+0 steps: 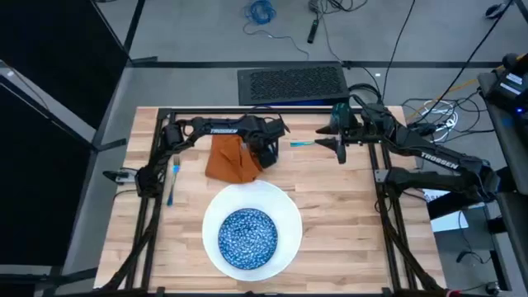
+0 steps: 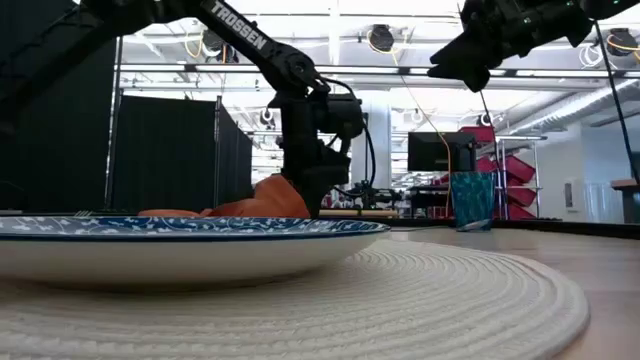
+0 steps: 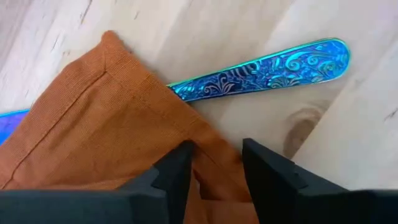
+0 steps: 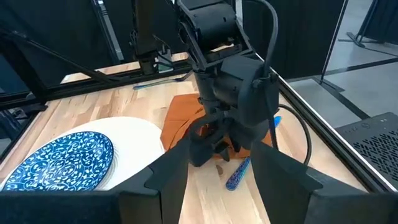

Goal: Set table place
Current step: Fold the orange table napkin

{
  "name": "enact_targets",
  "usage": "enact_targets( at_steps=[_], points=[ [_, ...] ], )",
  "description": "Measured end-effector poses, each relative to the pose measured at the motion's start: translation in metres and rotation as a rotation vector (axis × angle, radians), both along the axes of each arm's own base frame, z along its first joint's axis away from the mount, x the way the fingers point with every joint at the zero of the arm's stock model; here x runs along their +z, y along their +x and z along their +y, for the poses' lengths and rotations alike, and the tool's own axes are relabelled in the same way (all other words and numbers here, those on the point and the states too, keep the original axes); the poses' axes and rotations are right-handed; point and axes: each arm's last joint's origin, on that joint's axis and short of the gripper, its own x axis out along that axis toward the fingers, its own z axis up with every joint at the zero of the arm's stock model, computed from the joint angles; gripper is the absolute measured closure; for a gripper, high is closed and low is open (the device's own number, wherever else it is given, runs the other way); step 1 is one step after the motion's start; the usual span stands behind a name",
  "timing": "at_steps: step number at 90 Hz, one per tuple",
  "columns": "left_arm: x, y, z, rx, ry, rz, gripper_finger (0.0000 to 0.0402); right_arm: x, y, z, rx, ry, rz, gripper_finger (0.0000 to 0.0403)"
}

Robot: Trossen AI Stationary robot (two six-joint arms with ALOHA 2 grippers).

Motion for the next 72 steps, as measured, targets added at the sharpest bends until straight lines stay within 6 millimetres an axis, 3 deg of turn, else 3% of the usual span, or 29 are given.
enact_targets(
  at_steps=[8, 24, 41, 59, 72],
  points=[
    [0.0, 0.001, -0.002, -0.047, 0.006, 0.004, 0.0298, 0.0, 0.0, 0.0, 0.0, -0.001, 0.0, 0.0243],
    [-0.001, 0.003, -0.008, -0.135, 0.022, 0.014, 0.0391, 0.0, 0.0, 0.0, 0.0, -0.002, 0.0, 0.0243],
    [0.009, 0.012, -0.018, -0.193, 0.101, 0.057, 0.0401, 0.0, 0.0, 0.0, 0.0, -0.003, 0.0, 0.0243],
    [0.049, 0.027, -0.016, -0.19, 0.172, -0.012, 0.0401, 0.0, 0.0, 0.0, 0.0, -0.003, 0.0, 0.0243],
    [0.064, 0.027, -0.015, -0.181, 0.182, -0.001, 0.0402, -0.001, 0.0, 0.0, 0.001, -0.003, 0.009, 0.0243]
  ],
)
